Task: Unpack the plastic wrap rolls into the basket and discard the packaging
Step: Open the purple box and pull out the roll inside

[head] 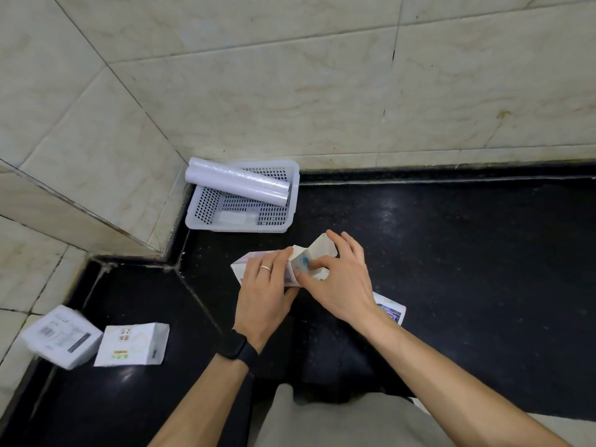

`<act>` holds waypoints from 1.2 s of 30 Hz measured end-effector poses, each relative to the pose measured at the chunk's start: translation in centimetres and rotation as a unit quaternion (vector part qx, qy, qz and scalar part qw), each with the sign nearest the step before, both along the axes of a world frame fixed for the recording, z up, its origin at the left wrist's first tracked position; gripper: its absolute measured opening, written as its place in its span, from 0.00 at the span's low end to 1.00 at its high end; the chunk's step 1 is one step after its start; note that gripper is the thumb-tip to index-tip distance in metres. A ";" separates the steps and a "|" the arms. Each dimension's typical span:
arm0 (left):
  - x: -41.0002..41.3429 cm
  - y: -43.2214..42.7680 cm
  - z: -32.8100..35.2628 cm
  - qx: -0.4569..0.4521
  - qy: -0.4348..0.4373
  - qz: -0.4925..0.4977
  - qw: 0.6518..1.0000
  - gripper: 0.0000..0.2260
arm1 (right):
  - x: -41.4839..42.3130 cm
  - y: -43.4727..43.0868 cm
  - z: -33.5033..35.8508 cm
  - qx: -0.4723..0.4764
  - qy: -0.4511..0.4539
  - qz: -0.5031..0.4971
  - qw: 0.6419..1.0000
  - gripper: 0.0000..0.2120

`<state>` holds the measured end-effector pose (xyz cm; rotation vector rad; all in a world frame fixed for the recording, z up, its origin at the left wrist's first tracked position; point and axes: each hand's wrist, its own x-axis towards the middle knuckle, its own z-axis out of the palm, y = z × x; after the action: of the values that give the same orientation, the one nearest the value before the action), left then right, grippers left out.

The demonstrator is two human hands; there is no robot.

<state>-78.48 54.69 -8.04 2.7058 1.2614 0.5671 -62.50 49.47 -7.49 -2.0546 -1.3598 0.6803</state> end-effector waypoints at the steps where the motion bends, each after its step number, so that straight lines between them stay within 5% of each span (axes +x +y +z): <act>1: -0.1 0.0 -0.2 -0.002 -0.001 0.002 1.000 0.32 | -0.1 0.0 0.3 -0.015 -0.010 0.002 1.000 0.19; 7: -0.6 0.0 -1.0 -0.038 -0.024 0.017 0.999 0.33 | -0.8 0.7 0.5 -0.053 0.015 0.027 0.998 0.17; 15: -0.8 0.0 -0.5 -0.074 -0.050 0.040 0.995 0.32 | -0.9 1.3 -0.8 0.052 0.087 -0.023 0.995 0.01; 25: -1.9 0.6 -0.5 -0.072 -0.042 0.043 0.996 0.31 | 0.6 -0.2 0.5 -0.011 0.169 -0.041 0.985 0.09; 31: -2.4 1.0 -0.6 -0.053 -0.017 0.033 0.998 0.31 | 0.1 0.3 1.1 -0.030 0.142 0.019 0.989 0.32; 36: -3.1 1.2 -0.8 -0.068 0.000 0.045 0.997 0.31 | -0.3 1.0 0.2 -0.027 0.098 0.040 0.994 0.16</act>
<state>-81.61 55.86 -8.83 2.5504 1.3737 0.4729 -62.82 50.48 -7.32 -1.9249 -1.3290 0.9373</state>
